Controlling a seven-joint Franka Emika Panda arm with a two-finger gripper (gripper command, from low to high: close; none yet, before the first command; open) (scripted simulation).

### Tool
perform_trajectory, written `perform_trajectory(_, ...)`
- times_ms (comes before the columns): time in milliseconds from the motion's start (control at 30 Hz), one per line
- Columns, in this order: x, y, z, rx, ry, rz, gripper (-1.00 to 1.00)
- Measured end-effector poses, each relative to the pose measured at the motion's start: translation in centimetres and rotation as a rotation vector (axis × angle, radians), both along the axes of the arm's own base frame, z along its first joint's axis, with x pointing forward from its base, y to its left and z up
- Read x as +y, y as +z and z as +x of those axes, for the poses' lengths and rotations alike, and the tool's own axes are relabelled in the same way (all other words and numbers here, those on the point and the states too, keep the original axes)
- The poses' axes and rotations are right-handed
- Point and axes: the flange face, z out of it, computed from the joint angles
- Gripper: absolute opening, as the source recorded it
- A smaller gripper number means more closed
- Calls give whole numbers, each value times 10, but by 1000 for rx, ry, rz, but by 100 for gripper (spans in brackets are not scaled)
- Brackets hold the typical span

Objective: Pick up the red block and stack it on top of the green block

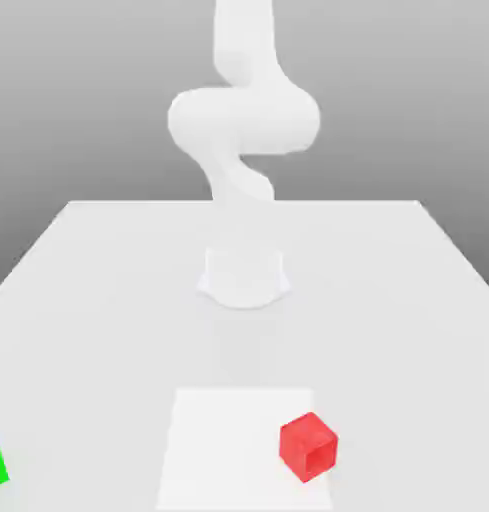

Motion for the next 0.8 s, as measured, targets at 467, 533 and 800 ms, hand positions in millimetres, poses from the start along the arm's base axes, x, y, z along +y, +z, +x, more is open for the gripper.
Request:
perform_trajectory(467, 36, -254, 94, 369, -443, 211, 0)
perform_trajectory(533, 41, -291, 94, 419, -509, 236, 0)
perform_trajectory(800, 63, -430, 68, 619, -777, 326, 0)
